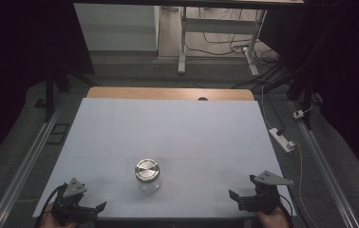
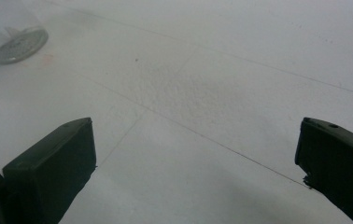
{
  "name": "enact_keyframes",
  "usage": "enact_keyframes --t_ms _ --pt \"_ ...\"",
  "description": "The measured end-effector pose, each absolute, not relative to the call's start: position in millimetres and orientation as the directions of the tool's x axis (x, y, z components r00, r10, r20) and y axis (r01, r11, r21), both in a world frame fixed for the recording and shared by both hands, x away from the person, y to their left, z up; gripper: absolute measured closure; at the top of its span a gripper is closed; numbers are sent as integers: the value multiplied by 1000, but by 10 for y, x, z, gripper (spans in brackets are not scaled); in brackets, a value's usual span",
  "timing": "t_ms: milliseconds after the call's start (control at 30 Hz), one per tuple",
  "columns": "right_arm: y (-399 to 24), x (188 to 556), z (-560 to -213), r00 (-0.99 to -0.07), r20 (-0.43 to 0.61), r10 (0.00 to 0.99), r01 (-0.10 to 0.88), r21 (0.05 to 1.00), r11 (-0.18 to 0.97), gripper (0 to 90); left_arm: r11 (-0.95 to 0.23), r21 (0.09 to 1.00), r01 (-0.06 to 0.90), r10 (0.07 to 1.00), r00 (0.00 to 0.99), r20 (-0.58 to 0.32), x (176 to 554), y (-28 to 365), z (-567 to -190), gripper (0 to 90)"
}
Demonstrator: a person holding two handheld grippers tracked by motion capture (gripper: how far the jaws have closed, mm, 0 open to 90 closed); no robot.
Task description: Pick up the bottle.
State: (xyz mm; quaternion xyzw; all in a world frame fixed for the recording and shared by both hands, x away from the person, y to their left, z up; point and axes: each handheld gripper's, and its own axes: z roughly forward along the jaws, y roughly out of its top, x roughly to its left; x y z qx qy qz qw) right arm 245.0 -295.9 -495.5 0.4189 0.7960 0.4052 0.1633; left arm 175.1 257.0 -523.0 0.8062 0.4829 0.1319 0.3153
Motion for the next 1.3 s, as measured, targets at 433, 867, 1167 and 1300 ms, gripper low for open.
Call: enact_keyframes --t_ms 433,867,1167,1300 --pt "-2943 2466 -4962 -642 100 760 530 774 346 0 -304 649 697 837 521 -169 1757 2640 -5231 17" --pt "-2930 2466 -4962 -647 96 756 531 769 356 0 -293 650 701 842 512 -172 1753 2648 -5225 0" --pt "-2925 2469 -4965 -651 98 753 533 765 361 0 -302 666 682 839 522 -155 1748 2603 -5169 0" --pt "-2925 2472 -4967 -651 100 753 534 765 360 0 -312 668 676 831 535 -154 1760 2580 -5155 0"
